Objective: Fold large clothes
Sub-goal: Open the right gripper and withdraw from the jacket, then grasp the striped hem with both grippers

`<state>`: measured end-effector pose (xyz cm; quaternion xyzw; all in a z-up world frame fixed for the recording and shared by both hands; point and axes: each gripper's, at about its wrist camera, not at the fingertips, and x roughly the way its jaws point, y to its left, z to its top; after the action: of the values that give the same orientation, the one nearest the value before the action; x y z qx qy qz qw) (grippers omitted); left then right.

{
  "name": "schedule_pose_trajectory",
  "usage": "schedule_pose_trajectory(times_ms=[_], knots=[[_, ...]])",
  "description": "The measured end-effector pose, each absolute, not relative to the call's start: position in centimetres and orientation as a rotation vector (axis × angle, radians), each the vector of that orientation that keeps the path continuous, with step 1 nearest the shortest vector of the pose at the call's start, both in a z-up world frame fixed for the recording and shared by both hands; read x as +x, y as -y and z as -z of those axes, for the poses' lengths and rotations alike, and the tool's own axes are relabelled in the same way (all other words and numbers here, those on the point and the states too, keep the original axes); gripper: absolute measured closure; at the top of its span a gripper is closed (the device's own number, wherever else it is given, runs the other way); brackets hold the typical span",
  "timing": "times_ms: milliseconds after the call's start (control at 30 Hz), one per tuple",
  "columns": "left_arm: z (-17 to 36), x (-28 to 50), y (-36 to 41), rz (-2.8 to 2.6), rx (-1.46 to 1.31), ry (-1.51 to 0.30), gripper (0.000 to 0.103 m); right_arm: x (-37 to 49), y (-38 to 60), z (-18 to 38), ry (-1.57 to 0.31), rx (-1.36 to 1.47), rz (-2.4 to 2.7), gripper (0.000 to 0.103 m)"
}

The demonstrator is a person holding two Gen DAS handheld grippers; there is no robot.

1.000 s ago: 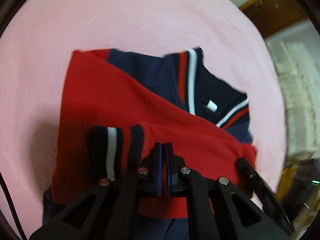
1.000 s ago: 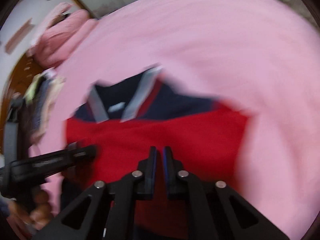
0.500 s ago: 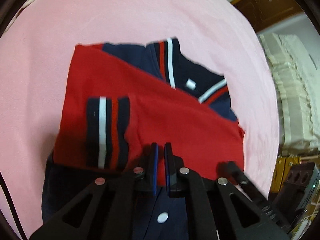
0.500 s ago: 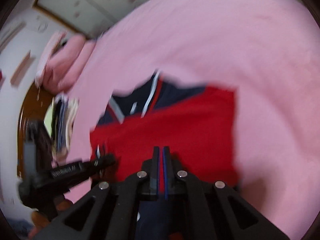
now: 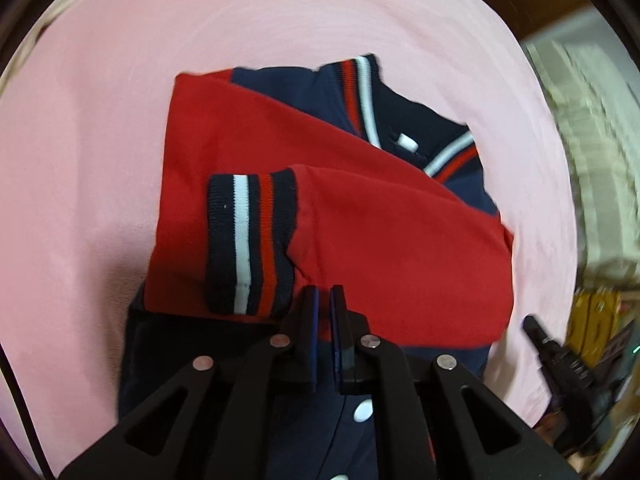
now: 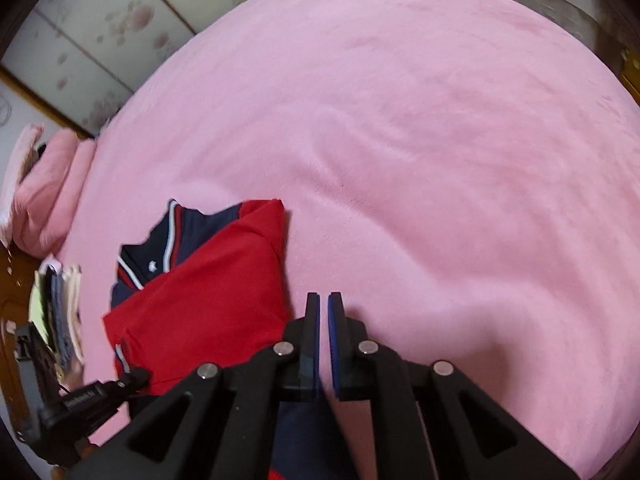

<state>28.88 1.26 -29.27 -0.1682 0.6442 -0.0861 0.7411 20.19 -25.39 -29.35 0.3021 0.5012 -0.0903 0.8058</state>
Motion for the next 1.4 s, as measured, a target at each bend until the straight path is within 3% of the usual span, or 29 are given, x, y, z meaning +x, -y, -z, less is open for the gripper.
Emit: schedule_pose_trajectory(times_ms=[67,133,233,300,367,433,700,1400], knots=[[28.3,28.1,-0.9,0.193,-0.272,-1.411,0.084,19.4,24.3,28.6,-1.083,0.631,0.190,0.098],[27.3,27.7,-1.0,0.177,-0.200,-1.392,0.041,18.7,23.2,28.0,-1.090,0.621,0.173,0.098],[25.9,27.1,-1.8,0.168,-0.111,-1.353,0.030,18.5,20.0,27.6,-1.093,0.634,0.119,0.098],[25.3,26.7,-2.3,0.164,-0.064,-1.351,0.016,18.2,18.4,27.7,-1.112,0.638,0.081,0.087],[24.7,26.2,-2.7,0.171,-0.061,-1.340,0.014,18.1,16.7,27.2,-1.143,0.591,0.066,0.037],[23.8,26.1,-3.0,0.173,-0.075,-1.330,0.014,18.0,15.0,26.1,-1.118,0.504,0.073,0.022],[20.0,23.0,-4.2,0.153,-0.092,-1.265,0.011,16.7,12.9,21.7,-1.038,0.342,-0.019,0.022],[14.4,8.1,0.0,0.117,0.051,-1.195,0.010,4.0,15.3,18.0,-0.953,0.458,-0.187,0.022]])
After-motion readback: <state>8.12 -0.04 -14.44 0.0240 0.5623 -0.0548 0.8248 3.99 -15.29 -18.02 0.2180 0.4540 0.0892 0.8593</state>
